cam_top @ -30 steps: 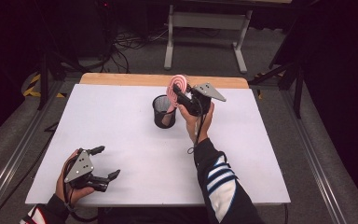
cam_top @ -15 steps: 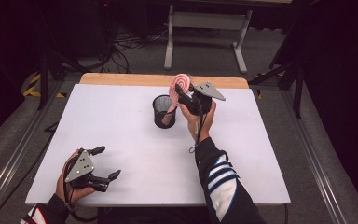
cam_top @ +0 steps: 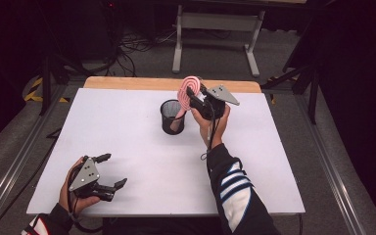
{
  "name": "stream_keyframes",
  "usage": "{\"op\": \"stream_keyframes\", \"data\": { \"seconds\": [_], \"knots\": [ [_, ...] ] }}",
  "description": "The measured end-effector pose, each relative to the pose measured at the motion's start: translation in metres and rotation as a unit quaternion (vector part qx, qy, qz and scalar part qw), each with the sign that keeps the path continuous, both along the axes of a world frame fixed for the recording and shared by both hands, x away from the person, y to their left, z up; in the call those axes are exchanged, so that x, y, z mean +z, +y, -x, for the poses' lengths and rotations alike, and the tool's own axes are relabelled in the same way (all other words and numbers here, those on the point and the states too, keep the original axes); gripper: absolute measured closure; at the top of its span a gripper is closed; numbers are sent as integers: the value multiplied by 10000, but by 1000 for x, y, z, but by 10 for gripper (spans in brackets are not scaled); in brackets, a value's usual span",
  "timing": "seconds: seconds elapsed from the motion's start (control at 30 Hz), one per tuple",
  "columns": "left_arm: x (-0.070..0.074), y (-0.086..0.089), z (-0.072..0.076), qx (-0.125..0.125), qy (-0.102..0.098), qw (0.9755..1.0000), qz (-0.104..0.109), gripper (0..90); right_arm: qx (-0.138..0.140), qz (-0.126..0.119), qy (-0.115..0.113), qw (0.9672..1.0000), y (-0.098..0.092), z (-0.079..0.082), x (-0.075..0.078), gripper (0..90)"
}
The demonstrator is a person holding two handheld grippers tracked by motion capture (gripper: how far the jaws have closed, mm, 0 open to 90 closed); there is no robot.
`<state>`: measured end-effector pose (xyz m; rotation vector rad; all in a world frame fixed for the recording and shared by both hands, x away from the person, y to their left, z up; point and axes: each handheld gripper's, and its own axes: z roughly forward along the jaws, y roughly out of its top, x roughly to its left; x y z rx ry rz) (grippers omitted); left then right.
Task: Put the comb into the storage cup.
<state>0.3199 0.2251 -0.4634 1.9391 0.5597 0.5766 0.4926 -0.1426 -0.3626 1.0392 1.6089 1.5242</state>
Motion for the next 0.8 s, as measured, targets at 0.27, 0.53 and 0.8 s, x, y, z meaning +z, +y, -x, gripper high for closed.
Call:
{"op": "stream_keyframes", "data": {
  "seconds": [0.27,0.53,0.8],
  "knots": [
    [0,0,0,21,12,10000,28,51,-37,114,-11,9999,-2,0,3,462],
    [0,0,0,33,3,10000,21,51,-28,216,12,9998,-3,0,6,413],
    [0,0,-1,22,11,10000,-1,51,-54,247,1,9997,-6,2,8,396]
  ]
}}
